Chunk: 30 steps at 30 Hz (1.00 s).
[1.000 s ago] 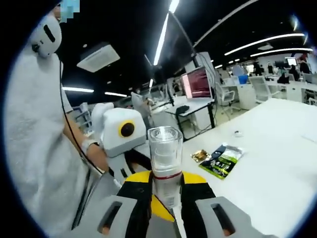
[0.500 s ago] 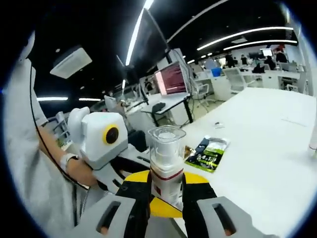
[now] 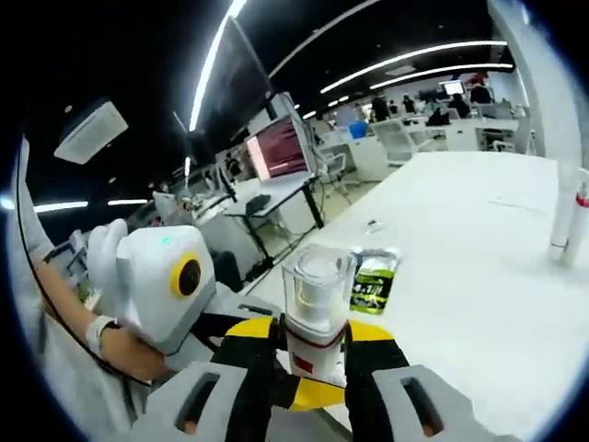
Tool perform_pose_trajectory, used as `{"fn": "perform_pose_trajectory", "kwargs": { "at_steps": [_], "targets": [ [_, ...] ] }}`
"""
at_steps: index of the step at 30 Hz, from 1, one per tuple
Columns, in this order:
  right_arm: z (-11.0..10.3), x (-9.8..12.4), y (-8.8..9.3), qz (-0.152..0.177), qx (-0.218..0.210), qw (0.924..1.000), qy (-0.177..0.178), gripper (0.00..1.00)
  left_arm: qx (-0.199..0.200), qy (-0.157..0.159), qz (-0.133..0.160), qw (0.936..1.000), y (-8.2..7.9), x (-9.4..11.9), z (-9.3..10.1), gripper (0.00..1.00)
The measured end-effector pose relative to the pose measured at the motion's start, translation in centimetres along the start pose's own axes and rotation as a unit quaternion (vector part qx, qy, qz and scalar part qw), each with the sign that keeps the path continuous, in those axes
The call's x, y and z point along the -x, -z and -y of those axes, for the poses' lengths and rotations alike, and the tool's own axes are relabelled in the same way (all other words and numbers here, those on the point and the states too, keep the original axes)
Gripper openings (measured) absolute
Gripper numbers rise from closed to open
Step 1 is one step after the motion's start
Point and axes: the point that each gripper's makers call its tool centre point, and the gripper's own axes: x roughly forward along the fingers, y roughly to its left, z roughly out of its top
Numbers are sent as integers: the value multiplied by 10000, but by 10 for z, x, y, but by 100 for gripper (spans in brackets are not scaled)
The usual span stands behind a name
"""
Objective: Arrange the skincare products in the storage area until every visible bottle or jar stands upright without overlapping.
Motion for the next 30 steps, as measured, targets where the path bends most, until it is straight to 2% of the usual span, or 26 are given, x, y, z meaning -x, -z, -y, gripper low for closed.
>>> {"fn": "perform_pose_trajectory", "kwargs": {
  "at_steps": [2,6,11,15,16,18,19,23,25,30],
  "targets": [
    [0,1,1,-21,-161,9999,-18,18,-194,-65,-60,9998,2,0,1,22],
    [0,6,-2,121,17,9999,-70,17,-267,-58,56,9996,-3,1,1,22],
    [2,9,-5,179,70,9996,-225,16,-594,-72,219,9980,-10,0,2,23],
    [3,13,-5,130,213,9987,-445,16,-502,71,293,9983,-13,-1,7,22],
    [1,14,-5,99,316,9977,-595,16,-455,126,304,9984,-14,-1,8,22],
    [2,16,-5,96,384,9972,-632,16,-429,232,387,9981,-17,0,11,21],
    [0,19,-6,95,517,9955,-794,16,-430,259,407,9979,-18,0,12,21],
    [-1,25,-6,40,794,9918,-1000,16,-438,381,494,9971,-21,1,18,20],
    [-3,27,-8,81,781,9912,-1068,16,-225,472,538,9972,-23,3,18,19],
    [-5,21,-10,147,600,9933,-979,17,-143,451,574,9972,-24,6,15,19]
  ]
}}
